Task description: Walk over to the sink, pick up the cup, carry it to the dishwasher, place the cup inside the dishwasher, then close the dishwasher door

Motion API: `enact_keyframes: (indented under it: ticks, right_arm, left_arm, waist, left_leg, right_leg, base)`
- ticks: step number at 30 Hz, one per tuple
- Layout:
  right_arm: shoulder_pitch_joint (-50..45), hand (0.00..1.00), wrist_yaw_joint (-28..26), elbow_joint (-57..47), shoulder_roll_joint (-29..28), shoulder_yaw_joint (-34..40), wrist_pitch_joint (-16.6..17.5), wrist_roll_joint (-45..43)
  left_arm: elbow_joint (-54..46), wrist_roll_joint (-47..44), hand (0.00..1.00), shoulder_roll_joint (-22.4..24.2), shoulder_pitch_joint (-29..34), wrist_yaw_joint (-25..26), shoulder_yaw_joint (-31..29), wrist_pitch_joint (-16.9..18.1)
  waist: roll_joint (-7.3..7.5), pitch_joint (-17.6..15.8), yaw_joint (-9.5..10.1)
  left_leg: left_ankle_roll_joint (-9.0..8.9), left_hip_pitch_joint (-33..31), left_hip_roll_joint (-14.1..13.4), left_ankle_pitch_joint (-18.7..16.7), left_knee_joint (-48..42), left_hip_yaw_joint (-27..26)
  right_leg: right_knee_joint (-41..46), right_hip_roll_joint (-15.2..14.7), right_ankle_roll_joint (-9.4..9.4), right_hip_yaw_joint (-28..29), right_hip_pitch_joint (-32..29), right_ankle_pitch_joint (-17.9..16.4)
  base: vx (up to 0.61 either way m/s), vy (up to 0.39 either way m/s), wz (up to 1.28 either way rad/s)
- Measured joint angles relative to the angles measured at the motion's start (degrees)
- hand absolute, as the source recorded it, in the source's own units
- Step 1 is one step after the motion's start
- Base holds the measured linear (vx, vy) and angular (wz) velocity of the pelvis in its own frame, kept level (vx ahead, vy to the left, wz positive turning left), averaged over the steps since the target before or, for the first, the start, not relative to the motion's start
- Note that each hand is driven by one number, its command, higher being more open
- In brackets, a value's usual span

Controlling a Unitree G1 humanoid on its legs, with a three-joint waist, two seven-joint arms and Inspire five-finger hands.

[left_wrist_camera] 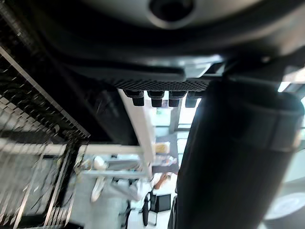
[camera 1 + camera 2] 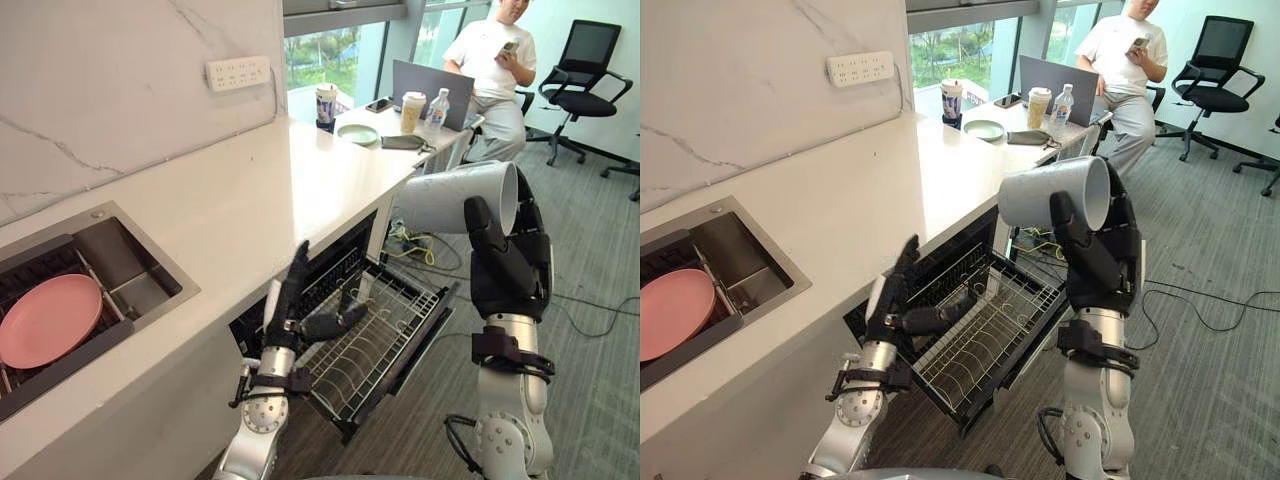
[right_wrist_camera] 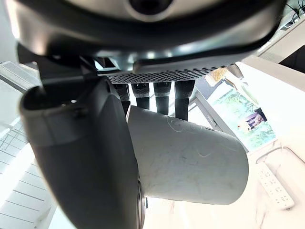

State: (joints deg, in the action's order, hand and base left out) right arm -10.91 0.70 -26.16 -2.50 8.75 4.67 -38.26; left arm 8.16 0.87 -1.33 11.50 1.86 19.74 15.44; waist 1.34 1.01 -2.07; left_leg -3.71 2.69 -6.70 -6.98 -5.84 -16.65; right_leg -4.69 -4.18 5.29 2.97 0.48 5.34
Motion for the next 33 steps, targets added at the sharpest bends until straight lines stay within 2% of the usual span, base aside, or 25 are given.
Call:
enact_keyframes:
  ticks: [2,4,7,10,14,17,20,25,33]
  right_arm:
    - [-0.73,0.0,-0.04,0.04,0.01,0.0,-0.03,0.16]
    - [-1.28,0.0,-0.1,0.5,0.02,0.02,-0.22,0.26]
    - [-1.44,0.0,-0.5,2.85,0.07,0.67,-0.41,0.51]
    - [-1.62,0.0,-0.82,7.22,0.08,1.12,-1.84,2.03]
    - [-3.13,0.0,-0.86,11.54,0.03,1.07,-3.99,5.72]
    - [-3.36,0.0,-0.89,14.16,-0.03,1.05,-4.76,7.68]
    - [-3.38,0.0,-0.9,17.15,-0.33,1.34,-5.13,9.28]
    - [-3.36,0.0,-1.32,22.83,-0.34,1.67,-6.78,11.4]
    - [-1.47,0.0,-2.2,38.01,1.95,0.87,-8.1,15.89]
  left_arm:
    - [3.3,-0.43,1.0,-0.14,1.36,-2.11,0.73,-0.71]
    - [5.81,-0.36,1.0,-0.81,2.73,-2.07,0.55,-0.92]
    - [8.11,-0.42,1.0,-1.18,4.15,-2.07,-2.69,-1.58]
    - [12.49,-1.03,1.0,-0.79,5.01,-1.7,-9.61,-1.92]
    - [18.31,-3.56,1.0,0.71,6.12,2.24,-20.12,-1.93]
    - [21.75,-6.04,1.0,1.7,7.07,3.2,-25.69,-1.97]
    - [25.02,-6.97,1.0,3.55,8.48,3.22,-29.39,-1.99]
    - [28.22,-6.57,1.0,5.44,10.62,3.2,-31.28,-1.99]
    - [31.27,-6.6,1.0,4.45,9.48,3.22,-32.15,-2.16]
  waist:
    - [-0.05,-0.02,-0.09]
    - [-0.05,-0.02,-0.12]
    - [-0.05,-0.02,-0.08]
    - [-0.06,-0.01,0.32]
    - [-0.06,-0.01,1.31]
    - [-0.02,0.02,1.55]
    - [0.03,0.05,2.73]
    - [0.17,0.09,3.55]
    - [0.25,-0.35,4.75]
  left_leg:
    - [-0.04,-0.03,-0.07,0.03,0.06,0.07]
    - [-0.17,-0.11,-0.14,0.14,0.26,0.38]
    - [-0.24,-0.19,-0.08,0.71,0.74,1.39]
    - [-0.34,-0.15,-0.07,1.22,1.23,2.44]
    - [-0.43,-0.16,-0.04,1.77,1.86,4.09]
    - [-0.32,-0.05,0.22,1.89,1.92,5.64]
    - [-0.12,0.3,0.68,2.23,2.5,6.63]
    - [-0.03,0.32,1.25,3.06,3.53,8.67]
    - [-0.16,1.06,1.73,4.95,5.86,12.52]
  right_leg:
    - [0.0,-0.06,-0.11,-0.26,0.0,-0.08]
    - [0.0,-0.13,-0.27,-0.71,0.02,-0.22]
    - [-0.01,-0.16,-0.36,-1.83,0.18,-0.34]
    - [-0.02,-0.18,-0.53,-3.39,0.56,-0.64]
    - [-0.04,-0.27,-0.73,-6.11,1.17,-0.93]
    - [-0.05,-0.58,-0.73,-8.45,2.21,-1.28]
    - [-0.06,-1.03,-0.62,-10.47,2.94,-1.59]
    - [-0.04,-1.59,-0.45,-13.11,3.66,-2.19]
    - [1.01,-2.06,-0.01,-17.72,5.41,-3.46]
  base:
    - [-0.01,-0.013,0.02]
    - [-0.02,-0.025,0.07]
    - [-0.01,-0.034,0.18]
    - [-0.01,-0.034,0.18]
    - [0.0,-0.034,0.2]
    - [0.0,-0.019,0.3]
    - [-0.01,-0.006,0.2]
    - [-0.02,-0.004,0.26]
    - [-0.01,-0.017,0.26]
